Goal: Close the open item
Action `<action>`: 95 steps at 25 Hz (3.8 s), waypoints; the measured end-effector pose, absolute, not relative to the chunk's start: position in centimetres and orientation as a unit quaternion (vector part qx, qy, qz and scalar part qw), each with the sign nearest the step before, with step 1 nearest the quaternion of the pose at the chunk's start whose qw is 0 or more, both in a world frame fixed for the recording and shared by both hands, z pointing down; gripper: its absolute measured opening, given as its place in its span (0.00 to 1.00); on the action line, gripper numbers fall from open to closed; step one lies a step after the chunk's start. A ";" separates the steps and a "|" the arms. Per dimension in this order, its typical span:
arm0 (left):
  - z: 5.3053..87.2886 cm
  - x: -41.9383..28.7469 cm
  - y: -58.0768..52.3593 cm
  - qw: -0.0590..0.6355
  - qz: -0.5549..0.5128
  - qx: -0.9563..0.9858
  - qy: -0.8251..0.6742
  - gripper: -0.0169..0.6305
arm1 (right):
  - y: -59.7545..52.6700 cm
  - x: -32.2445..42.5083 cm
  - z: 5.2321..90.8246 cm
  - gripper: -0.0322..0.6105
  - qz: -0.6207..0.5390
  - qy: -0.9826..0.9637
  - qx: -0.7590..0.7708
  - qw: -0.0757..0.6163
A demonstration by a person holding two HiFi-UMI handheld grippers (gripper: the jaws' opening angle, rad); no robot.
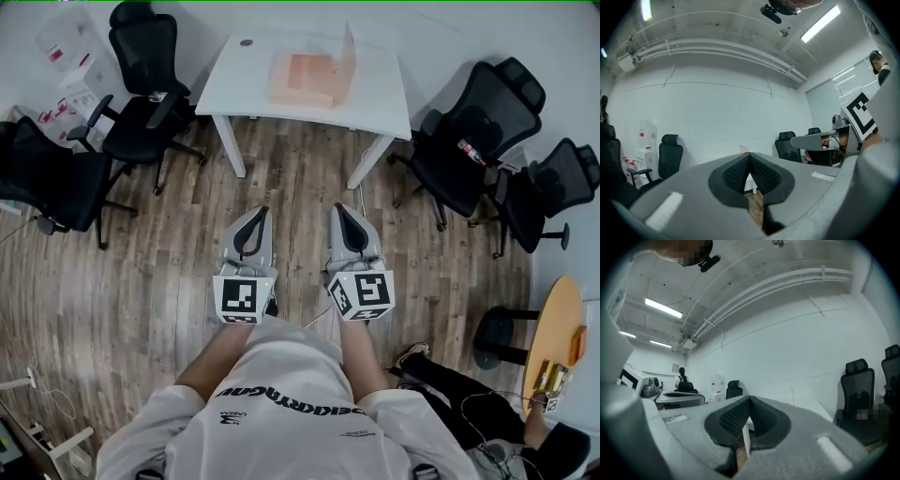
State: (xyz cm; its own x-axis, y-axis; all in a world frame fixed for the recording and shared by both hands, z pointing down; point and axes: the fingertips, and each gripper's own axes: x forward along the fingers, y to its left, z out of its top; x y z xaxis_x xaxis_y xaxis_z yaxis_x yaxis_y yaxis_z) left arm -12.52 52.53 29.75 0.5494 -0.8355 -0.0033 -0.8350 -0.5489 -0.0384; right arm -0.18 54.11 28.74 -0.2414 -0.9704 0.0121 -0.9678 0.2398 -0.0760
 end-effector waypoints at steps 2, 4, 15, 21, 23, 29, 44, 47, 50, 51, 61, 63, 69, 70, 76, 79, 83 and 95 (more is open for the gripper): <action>29.7 -12.6 49.8 0.016 -0.007 -0.882 0.472 0.03 | 51.5 -0.2 28.7 0.05 -0.033 0.784 -0.620 0.017; 29.6 -12.7 47.0 0.012 -0.006 -0.883 0.469 0.03 | 49.0 -0.2 28.5 0.05 -0.033 0.781 -0.624 0.014; 29.5 -13.7 35.0 0.025 -0.016 -0.896 0.444 0.03 | 36.8 -0.9 28.6 0.05 -0.038 0.753 -0.657 0.018; 31.4 -14.1 31.5 0.000 -0.027 -0.897 0.441 0.03 | 33.3 -1.6 30.0 0.05 -0.044 0.746 -0.665 0.010; 31.8 -13.8 30.3 -0.008 -0.031 -0.897 0.441 0.03 | 32.1 -1.3 30.2 0.05 -0.045 0.747 -0.664 0.007; 32.7 -12.3 25.7 -0.002 -0.028 -0.893 0.448 0.03 | 27.7 0.5 31.0 0.05 -0.046 0.748 -0.662 0.011; 31.8 -4.4 11.0 0.017 -0.034 -0.874 0.484 0.03 | 12.2 9.4 29.0 0.05 -0.039 0.767 -0.639 0.040; 31.8 -3.3 8.6 0.017 -0.036 -0.870 0.491 0.03 | 9.9 10.7 28.9 0.05 -0.039 0.771 -0.635 0.041; 31.7 -2.4 6.7 0.014 -0.038 -0.867 0.497 0.03 | 8.1 12.1 28.8 0.05 -0.045 0.771 -0.633 0.044; 31.7 -2.2 6.2 0.013 -0.039 -0.866 0.499 0.03 | 7.5 12.5 28.8 0.05 -0.047 0.771 -0.633 0.045; 32.9 -1.1 2.7 0.003 -0.052 -0.863 0.502 0.03 | 4.2 14.2 29.4 0.05 -0.062 0.770 -0.633 0.042; 33.1 -1.2 1.8 0.001 -0.053 -0.865 0.499 0.03 | 3.3 14.4 29.4 0.05 -0.064 0.767 -0.637 0.040; 33.1 -0.8 -1.8 -0.003 -0.051 -0.875 0.481 0.03 | 0.4 15.5 29.7 0.05 -0.071 0.749 -0.658 0.028; 33.1 -0.6 -2.3 -0.005 -0.051 -0.877 0.479 0.03 | 0.0 15.8 29.7 0.05 -0.072 0.746 -0.662 0.026; 33.7 -0.1 -4.6 -0.009 -0.055 -0.884 0.465 0.03 | -2.2 18.0 30.3 0.05 -0.083 0.724 -0.684 0.020; 34.2 0.0 -5.3 -0.012 -0.060 -0.885 0.461 0.03 | -2.8 19.0 31.0 0.05 -0.095 0.716 -0.692 0.011; 34.6 0.0 -6.2 -0.012 -0.064 -0.886 0.460 0.03 | -3.8 20.6 31.7 0.05 -0.124 0.709 -0.694 0.000; 36.3 -0.6 -8.6 -0.022 -0.080 -0.881 0.465 0.03 | -6.1 23.9 35.3 0.05 -0.176 0.703 -0.687 -0.047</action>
